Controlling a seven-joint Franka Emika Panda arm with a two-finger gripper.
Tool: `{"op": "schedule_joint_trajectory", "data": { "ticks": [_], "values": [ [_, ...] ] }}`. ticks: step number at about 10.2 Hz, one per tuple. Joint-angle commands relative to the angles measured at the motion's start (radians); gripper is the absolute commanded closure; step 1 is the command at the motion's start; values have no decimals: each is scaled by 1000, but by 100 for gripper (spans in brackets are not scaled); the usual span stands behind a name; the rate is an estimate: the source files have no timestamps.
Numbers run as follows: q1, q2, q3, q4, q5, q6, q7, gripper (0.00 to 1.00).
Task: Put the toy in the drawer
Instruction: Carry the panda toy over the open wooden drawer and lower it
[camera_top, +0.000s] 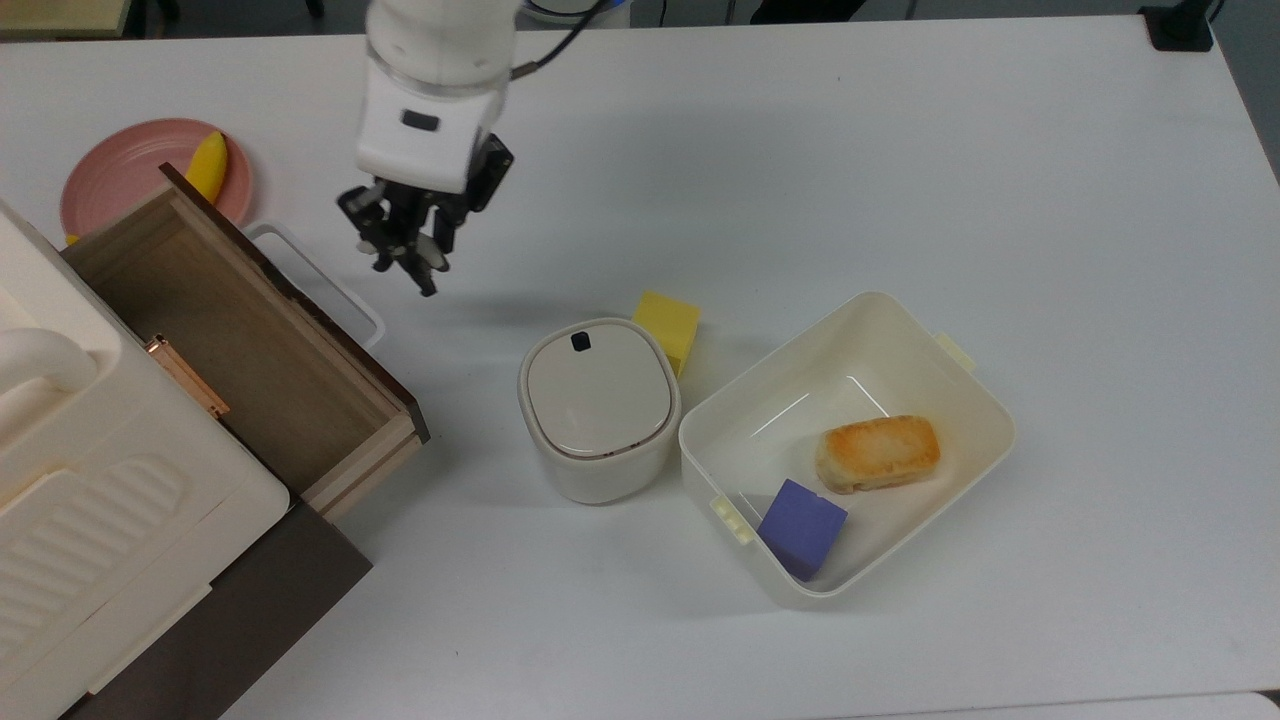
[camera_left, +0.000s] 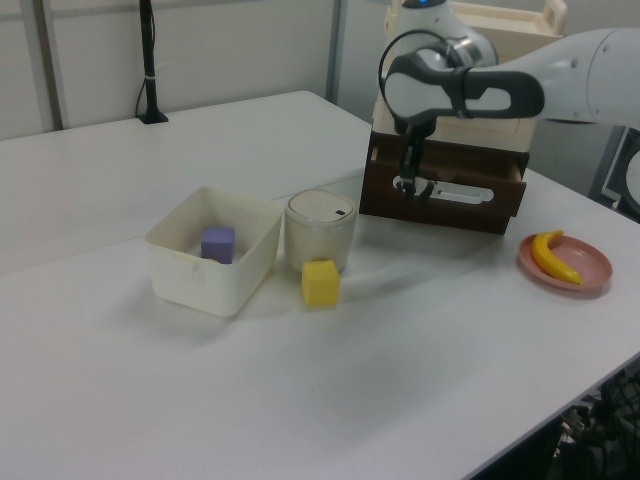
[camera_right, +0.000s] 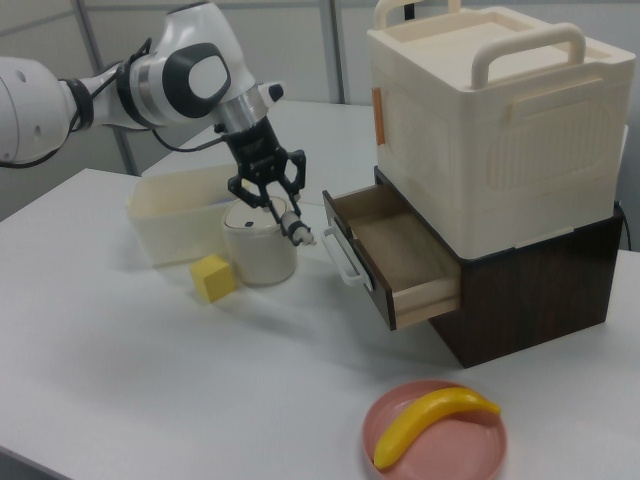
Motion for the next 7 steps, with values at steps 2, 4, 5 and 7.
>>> {"op": "schedule_joint_trajectory", "data": {
  "ticks": [2,4,5,7],
  "values": [
    [-119,28,-11,43,9,256,75,94],
    [-151,63,-11,43,1,359,137,92],
    [-161,77,-11,43,-2,370,137,74],
    [-165,94,-11,41,1,376,139,28]
  ]
}}
